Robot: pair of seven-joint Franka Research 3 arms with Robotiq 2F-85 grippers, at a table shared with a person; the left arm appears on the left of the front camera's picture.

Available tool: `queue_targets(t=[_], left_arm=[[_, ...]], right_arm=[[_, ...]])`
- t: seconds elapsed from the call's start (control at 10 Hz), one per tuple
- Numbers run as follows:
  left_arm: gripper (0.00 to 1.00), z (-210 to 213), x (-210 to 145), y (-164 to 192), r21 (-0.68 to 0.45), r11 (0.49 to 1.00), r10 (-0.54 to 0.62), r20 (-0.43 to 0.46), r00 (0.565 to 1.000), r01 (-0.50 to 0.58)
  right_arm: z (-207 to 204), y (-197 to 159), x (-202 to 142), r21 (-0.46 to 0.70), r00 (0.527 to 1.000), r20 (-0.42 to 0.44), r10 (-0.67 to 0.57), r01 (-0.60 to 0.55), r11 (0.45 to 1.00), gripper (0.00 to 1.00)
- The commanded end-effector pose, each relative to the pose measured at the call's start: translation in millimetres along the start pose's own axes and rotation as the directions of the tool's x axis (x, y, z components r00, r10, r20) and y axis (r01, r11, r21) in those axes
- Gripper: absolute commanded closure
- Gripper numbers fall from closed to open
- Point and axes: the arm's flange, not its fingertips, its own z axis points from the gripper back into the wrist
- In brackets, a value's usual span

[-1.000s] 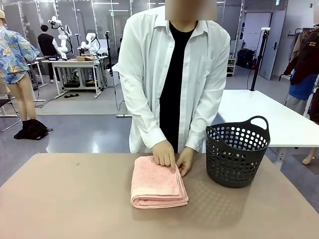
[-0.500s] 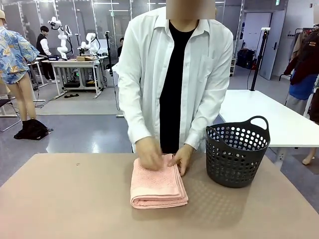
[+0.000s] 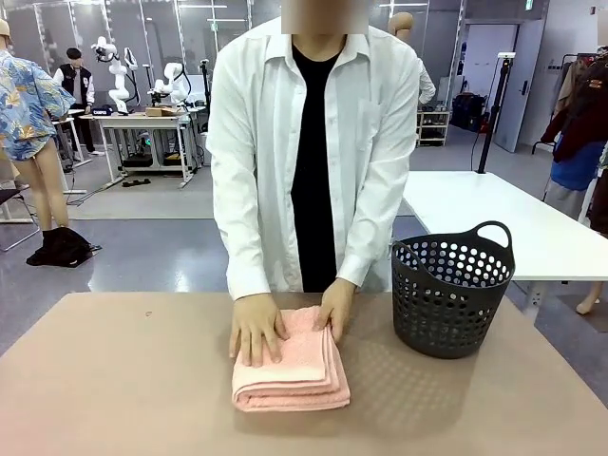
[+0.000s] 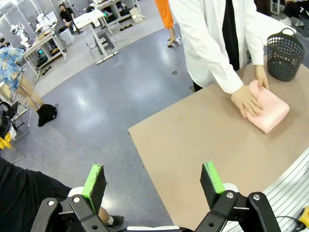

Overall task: Fold the towel.
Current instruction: Pick up the 100 cm Hotel Towel and place it on the left side of the table.

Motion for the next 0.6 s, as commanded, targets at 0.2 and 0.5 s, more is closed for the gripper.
queue_targets(t=[0.2,0.5], left_arm=[[0.0,3.8,-0.9,0.0,0.011,1.0,0.005,-0.012,1.0,-0.005],[0.0,3.8,-0.9,0.0,0.011,1.0,0.005,-0.012,1.0,-0.005]], right_arm=[[1.2,-0.4,0.5,0.001,1.0,-0.001,-0.003,0.003,1.0,0.0],[1.2,-0.4,0.5,0.001,1.0,-0.001,-0.003,0.003,1.0,0.0]])
